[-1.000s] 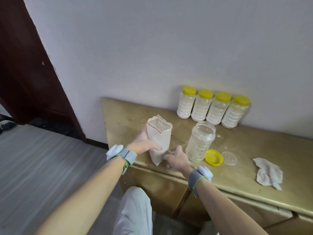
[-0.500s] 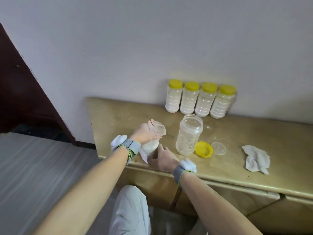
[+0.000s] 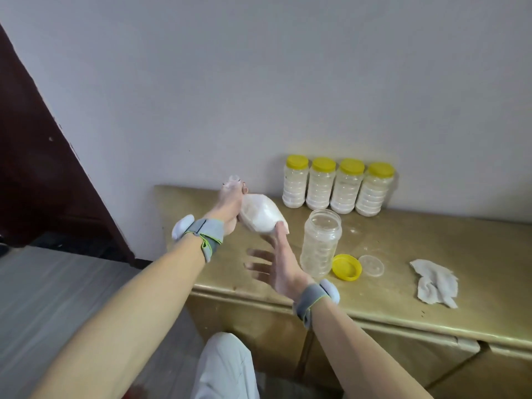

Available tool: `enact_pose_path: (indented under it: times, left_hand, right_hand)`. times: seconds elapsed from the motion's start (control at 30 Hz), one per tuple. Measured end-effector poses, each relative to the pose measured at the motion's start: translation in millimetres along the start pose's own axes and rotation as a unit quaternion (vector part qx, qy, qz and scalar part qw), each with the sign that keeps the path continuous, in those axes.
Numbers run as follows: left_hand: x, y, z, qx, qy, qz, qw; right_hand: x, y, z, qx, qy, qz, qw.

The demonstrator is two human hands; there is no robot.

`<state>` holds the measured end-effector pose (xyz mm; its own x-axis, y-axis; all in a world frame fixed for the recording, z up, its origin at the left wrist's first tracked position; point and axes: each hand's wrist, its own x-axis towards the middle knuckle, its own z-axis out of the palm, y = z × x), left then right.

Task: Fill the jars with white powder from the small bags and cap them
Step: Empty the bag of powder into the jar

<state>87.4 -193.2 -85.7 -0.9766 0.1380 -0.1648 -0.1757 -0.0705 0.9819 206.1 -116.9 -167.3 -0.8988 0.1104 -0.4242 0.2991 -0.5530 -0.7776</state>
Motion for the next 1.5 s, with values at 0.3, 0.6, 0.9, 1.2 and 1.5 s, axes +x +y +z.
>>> enact_pose_path:
  times: [0.3,0.6,0.9,1.2,1.5]
  left_hand:
    - [-36.5,56.2,16.4,-0.035,-0.088,0.003,0.995]
    - [-45.0,62.2,52.7,0.339,-0.109,0.199,0.913]
    - [-53.3,30.9,105.8,0.231,-0.252,0.121,0.932]
    - [-39.3,15.3,111.4,0.344,-0.3,0.115,0.882]
    - [-24.7,-9.9,106.5,0.485,-0.243,0.238,0.806]
  right_hand:
    - [-26.6,-81.6,41.3,0.223,-0.014,-0.122,0.967]
    - [-48.7,-134.1,-17.9,0.107,0.104,-0.232,0.961]
    - [-66.5,-150.3,-108.4,0.07,0.203,-0.262,0.941]
    - [-59.3,-141.9,-133.7,0.026,0.215,-0.269,0.939]
    - [-55.5,-148.5,-124.0,-0.229,0.257,-0.319,0.883]
